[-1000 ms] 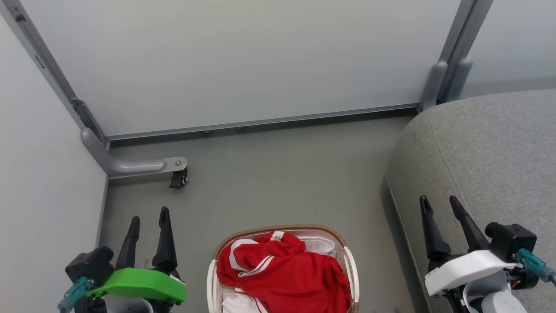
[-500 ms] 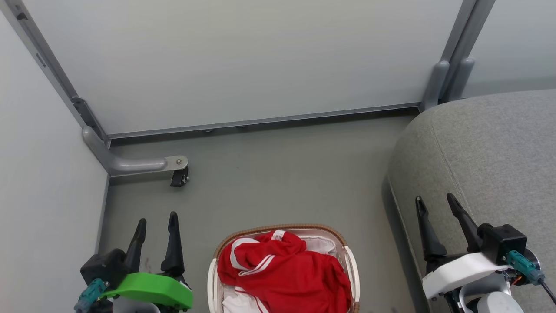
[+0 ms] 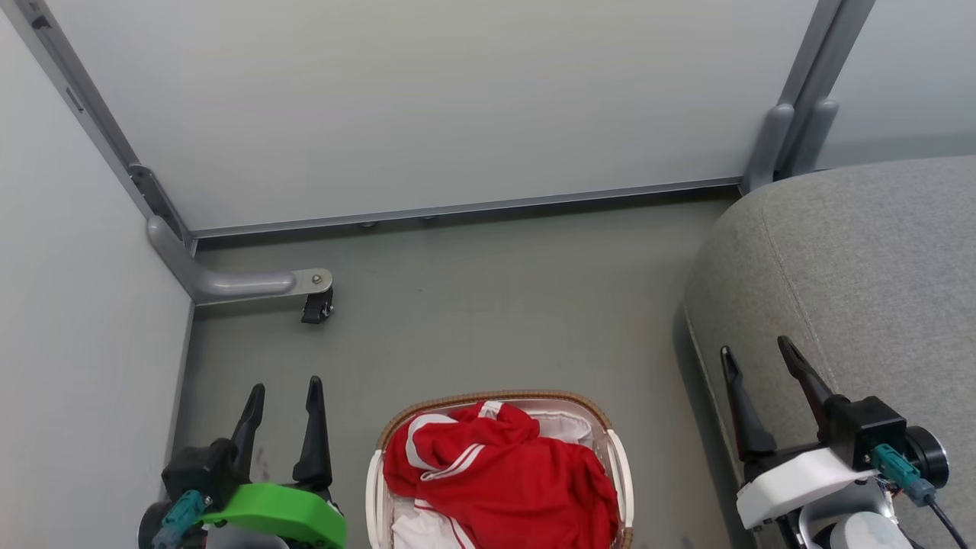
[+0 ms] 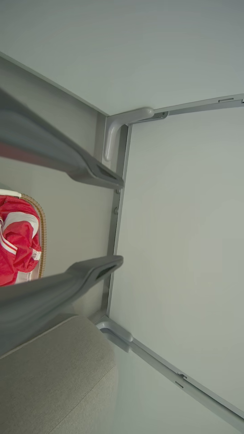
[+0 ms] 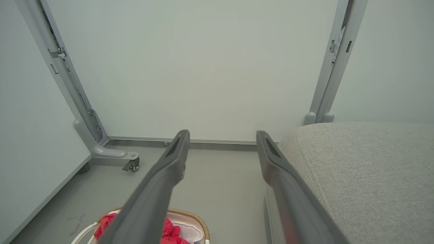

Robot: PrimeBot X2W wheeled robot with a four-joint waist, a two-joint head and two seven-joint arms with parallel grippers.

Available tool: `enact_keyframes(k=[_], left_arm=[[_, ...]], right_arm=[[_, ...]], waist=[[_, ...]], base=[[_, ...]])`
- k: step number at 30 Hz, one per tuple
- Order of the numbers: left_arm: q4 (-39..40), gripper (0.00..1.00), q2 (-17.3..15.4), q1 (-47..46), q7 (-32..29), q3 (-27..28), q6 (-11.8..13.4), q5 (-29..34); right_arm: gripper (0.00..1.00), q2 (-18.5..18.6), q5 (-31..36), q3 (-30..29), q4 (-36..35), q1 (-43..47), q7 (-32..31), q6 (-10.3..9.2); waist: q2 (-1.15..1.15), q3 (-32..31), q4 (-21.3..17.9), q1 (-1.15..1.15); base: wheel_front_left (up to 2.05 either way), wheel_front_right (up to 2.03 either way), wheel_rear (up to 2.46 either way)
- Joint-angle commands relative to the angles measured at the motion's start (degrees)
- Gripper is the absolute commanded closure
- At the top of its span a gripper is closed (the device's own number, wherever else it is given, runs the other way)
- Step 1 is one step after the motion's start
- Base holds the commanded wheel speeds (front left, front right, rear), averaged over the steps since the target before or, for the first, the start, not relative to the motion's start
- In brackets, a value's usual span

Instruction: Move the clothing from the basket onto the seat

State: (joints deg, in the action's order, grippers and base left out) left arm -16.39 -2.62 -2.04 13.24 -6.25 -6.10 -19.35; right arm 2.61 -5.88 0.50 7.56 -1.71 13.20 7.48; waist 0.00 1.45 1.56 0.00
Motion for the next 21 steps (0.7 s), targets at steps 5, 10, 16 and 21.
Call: enact_keyframes(k=[5,10,16,21], left_arm=[[-0.33,0.00,-0.38,-0.96,0.93,-0.33,-0.24,2.59],[-0.94,0.00,-0.41,-1.10,1.47,-0.56,-0.31,4.42],[-1.61,0.00,-0.43,-1.00,2.07,-0.80,-0.33,6.10],[-1.89,0.00,-0.42,-0.98,1.94,-0.72,-0.28,5.95]], right_arm=[[0.00,0.37,3.04,0.20,-0.28,0.17,0.96,0.02],[0.00,0.39,5.00,0.35,-0.41,0.20,1.49,0.02],[0.00,0.43,7.28,0.65,-0.66,0.36,2.10,0.01],[0.00,0.43,6.83,0.69,-0.72,0.57,2.08,0.01]], waist=[[0.00,0.27,0.12,0.00],[0.00,0.30,0.22,0.00],[0.00,0.25,0.30,0.00],[0.00,0.12,0.31,0.00]], base=[[0.00,0.00,0.00],[0.00,0.00,0.00],[0.00,0.00,0.00],[0.00,0.00,0.00]])
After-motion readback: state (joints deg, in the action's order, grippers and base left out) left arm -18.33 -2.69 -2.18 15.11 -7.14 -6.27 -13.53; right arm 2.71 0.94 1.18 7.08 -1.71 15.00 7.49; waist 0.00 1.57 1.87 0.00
